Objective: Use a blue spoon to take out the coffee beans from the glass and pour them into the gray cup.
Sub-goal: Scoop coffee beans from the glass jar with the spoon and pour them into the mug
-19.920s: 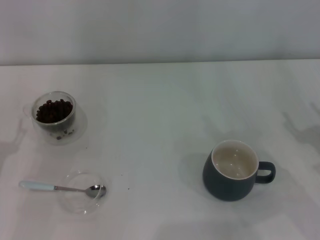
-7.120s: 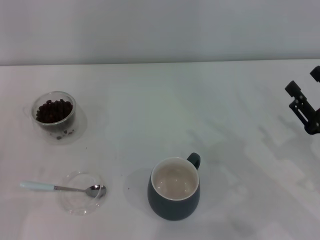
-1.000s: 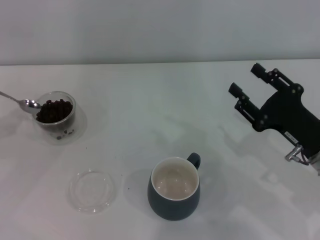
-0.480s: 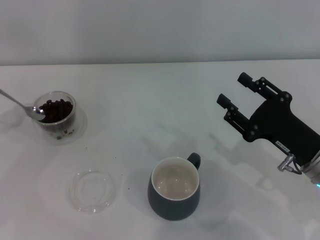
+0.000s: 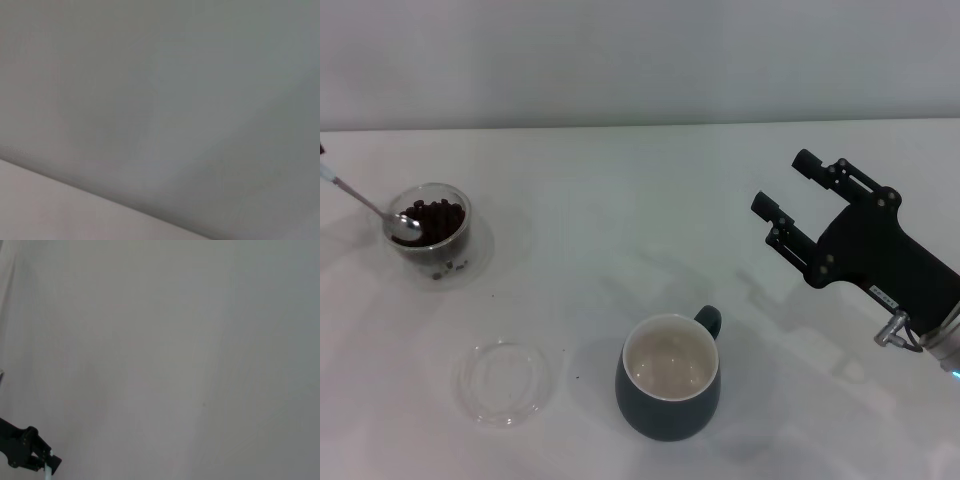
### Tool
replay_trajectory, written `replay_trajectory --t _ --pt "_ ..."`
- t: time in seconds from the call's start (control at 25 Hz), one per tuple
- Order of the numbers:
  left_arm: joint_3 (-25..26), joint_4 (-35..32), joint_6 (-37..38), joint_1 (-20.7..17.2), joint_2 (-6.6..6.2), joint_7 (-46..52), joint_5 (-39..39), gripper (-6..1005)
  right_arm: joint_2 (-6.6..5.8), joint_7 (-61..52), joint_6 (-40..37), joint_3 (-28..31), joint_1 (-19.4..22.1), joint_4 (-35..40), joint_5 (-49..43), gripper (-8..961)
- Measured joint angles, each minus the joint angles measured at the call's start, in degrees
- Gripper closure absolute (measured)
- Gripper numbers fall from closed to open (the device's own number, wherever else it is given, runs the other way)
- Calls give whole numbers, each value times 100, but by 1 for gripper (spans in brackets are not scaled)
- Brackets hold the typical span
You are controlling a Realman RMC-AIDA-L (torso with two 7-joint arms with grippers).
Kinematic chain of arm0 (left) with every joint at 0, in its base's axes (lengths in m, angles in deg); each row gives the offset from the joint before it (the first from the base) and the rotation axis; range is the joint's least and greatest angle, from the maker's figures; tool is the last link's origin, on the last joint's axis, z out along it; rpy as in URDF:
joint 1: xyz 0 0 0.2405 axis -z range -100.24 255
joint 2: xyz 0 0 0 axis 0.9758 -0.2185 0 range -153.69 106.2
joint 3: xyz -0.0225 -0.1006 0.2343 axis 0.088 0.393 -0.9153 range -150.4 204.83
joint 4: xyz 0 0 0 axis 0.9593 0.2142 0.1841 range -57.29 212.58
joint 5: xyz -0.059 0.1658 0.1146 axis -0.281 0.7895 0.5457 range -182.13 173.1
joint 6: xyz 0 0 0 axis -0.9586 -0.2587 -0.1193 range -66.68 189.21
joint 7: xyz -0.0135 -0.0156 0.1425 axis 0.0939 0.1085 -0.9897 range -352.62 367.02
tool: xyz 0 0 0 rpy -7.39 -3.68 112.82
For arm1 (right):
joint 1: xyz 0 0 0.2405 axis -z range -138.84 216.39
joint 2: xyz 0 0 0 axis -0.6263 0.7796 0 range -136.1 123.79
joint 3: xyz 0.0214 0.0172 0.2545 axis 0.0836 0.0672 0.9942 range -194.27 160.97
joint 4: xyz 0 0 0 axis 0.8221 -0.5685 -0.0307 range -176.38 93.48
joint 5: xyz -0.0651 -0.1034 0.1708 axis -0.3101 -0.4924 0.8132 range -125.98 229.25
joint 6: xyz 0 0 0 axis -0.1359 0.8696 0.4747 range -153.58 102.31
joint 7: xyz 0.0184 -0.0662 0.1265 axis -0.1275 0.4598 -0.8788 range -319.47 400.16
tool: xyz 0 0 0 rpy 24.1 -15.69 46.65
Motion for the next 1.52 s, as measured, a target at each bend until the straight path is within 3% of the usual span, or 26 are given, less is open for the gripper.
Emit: replay_trajectory --t 0.28,0.48,0.76,1.52 --pt "25 -170 -263 86 170 -23 360 868 0 0 6 0 -14 0 -1 329" --pt "36 -341 -559 153 393 -28 680 868 0 -8 10 0 -19 0 7 329" --pt "145 -463 -670 147 521 48 706 868 0 -9 44 0 -24 0 36 330" --pt "2101 -376 298 -833 1031 522 660 867 0 -9 130 17 -79 69 30 332"
